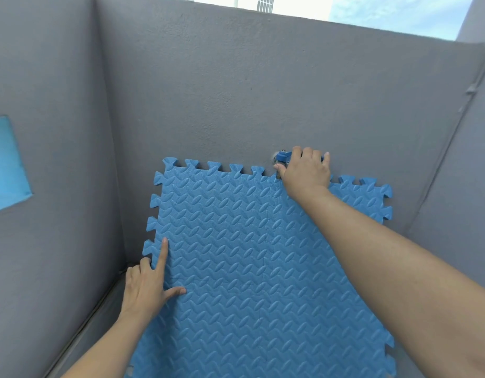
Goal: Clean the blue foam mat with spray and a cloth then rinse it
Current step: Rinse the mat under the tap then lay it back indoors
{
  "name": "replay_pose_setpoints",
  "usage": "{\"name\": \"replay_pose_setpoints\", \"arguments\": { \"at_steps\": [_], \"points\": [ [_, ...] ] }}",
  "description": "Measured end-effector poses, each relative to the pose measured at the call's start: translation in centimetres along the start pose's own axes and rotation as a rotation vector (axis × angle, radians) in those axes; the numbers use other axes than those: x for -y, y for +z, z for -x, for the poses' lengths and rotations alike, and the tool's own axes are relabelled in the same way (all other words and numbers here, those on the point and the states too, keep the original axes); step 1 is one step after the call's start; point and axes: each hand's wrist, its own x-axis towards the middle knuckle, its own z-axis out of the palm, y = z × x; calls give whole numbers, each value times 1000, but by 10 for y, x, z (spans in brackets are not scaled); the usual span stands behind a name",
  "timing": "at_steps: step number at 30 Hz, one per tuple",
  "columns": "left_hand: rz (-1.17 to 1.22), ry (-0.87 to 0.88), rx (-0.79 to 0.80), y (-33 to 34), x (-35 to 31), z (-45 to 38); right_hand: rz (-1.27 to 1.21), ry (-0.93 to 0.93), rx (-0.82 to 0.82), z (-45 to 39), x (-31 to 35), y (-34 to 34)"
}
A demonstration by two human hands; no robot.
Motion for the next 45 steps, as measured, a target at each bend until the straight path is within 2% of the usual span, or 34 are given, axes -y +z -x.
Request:
{"name": "replay_pose_setpoints", "arguments": {
  "at_steps": [7, 11, 14, 17, 19, 22, 25, 27, 30, 33, 35, 37, 38, 39, 41, 43, 45],
  "points": [
    [-6, -25, 70, -1, -1, 0, 2, 18, -11, 3, 2, 1],
    [48, -42, 120, -2, -4, 3, -238, -62, -70, 25, -13, 9],
    [107, -6, 122, -2, -13, 8, -399, -46, -141, 79, -40, 37],
    [189, 36, 203, -1, -39, 11, -349, 96, 3, 145, -96, 85],
    [266, 66, 245, 3, -66, 16, -297, 259, 128, 175, -142, 112],
    [342, 37, 262, 10, -86, 21, -304, 495, 171, 192, -187, 131],
    [341, 58, 242, 12, -78, 21, -335, 610, 167, 187, -192, 144],
    [309, 91, 240, 9, -73, 22, -381, 628, 165, 177, -171, 154],
    [251, 93, 252, 5, -66, 24, -435, 550, 149, 161, -99, 165],
    [237, 70, 271, 3, -44, 27, -375, 328, 104, 152, -7, 163],
    [242, 40, 311, 2, -22, 31, -349, 12, 66, 151, 54, 158],
    [230, 12, 335, 3, 3, 35, -297, -424, 57, 158, 106, 156],
    [207, 4, 333, 3, 15, 37, -253, -591, 88, 161, 125, 153],
    [181, -7, 329, 2, 28, 38, -209, -684, 116, 162, 137, 151],
    [148, -40, 314, -2, 54, 43, -193, -660, 126, 151, 137, 150],
    [124, -55, 299, -6, 71, 47, -191, -500, 102, 137, 107, 155],
    [109, -67, 302, -9, 78, 51, -197, -294, 157, 125, 51, 166]
  ]
}}
